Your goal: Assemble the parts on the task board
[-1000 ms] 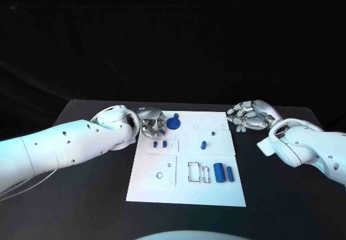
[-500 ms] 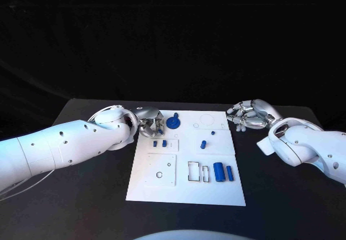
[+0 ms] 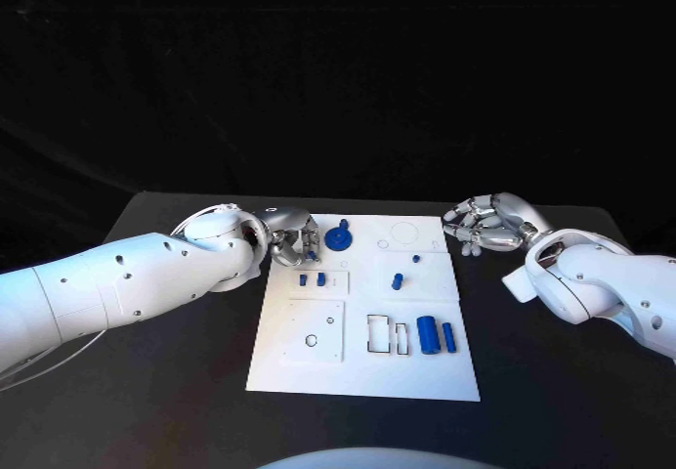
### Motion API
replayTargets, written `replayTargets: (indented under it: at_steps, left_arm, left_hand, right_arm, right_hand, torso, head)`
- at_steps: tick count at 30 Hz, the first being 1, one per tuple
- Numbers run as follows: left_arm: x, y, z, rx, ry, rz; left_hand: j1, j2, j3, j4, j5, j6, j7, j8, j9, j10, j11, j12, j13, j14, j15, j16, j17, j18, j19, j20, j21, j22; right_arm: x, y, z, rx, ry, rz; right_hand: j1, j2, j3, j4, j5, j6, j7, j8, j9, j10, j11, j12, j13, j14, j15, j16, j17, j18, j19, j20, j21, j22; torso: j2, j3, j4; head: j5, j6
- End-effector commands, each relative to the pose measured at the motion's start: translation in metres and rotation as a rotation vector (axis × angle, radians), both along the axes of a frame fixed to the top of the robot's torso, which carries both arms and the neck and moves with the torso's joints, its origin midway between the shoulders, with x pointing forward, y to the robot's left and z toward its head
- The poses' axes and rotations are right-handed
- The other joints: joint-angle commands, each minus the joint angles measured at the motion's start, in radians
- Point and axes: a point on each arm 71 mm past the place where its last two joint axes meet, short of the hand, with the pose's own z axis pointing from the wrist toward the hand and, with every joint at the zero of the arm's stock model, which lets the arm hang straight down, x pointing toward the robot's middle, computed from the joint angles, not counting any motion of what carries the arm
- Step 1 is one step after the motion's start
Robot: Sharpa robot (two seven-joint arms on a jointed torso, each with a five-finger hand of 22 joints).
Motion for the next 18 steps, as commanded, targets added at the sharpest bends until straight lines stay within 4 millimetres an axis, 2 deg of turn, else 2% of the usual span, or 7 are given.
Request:
replayTargets:
  at_steps: [1, 18]
  left_arm:
    - [-0.0003, -0.0032, -0.0003, 0.002, 0.004, -0.012]
    - [-0.0003, -0.008, -0.0022, 0.006, 0.028, -0.023]
  left_hand:
    - [-0.003, 0.01, -0.002, -0.006, 0.001, 0.008, 0.0, 0.001, 0.001, 0.008, 0.0, -0.005, 0.001, 0.001, 0.002, -0.003, -0.001, -0.017, 0.007, 0.001, 0.003, 0.001]
    - [-0.005, 0.01, -0.002, -0.006, 0.001, 0.008, 0.0, 0.0, 0.001, 0.008, 0.0, -0.006, 0.001, 0.001, 0.002, -0.003, -0.002, -0.016, 0.006, 0.001, 0.003, 0.0]
  right_arm:
    - [-0.0005, 0.0015, 0.0001, 0.0, -0.004, 0.012]
    - [-0.0004, 0.0018, 0.0001, 0.0, -0.004, 0.013]
  right_hand:
    - [-0.004, 0.01, 0.005, -0.002, 0.005, -0.001, 0.002, 0.006, -0.001, -0.005, 0.001, 0.006, -0.001, -0.001, 0.001, -0.007, 0.001, 0.011, 0.006, 0.0, -0.006, -0.001]
    - [-0.004, 0.01, 0.005, -0.002, 0.005, -0.001, 0.002, 0.006, -0.001, -0.005, 0.001, 0.006, -0.001, -0.001, 0.001, -0.007, 0.001, 0.011, 0.006, 0.0, -0.006, -0.001]
  torso:
    - [0.0, 0.0006, -0.0004]
    - [-0.001, 0.0011, -0.0003]
  head:
    - [0.0, -0.001]
    - [0.002, -0.003]
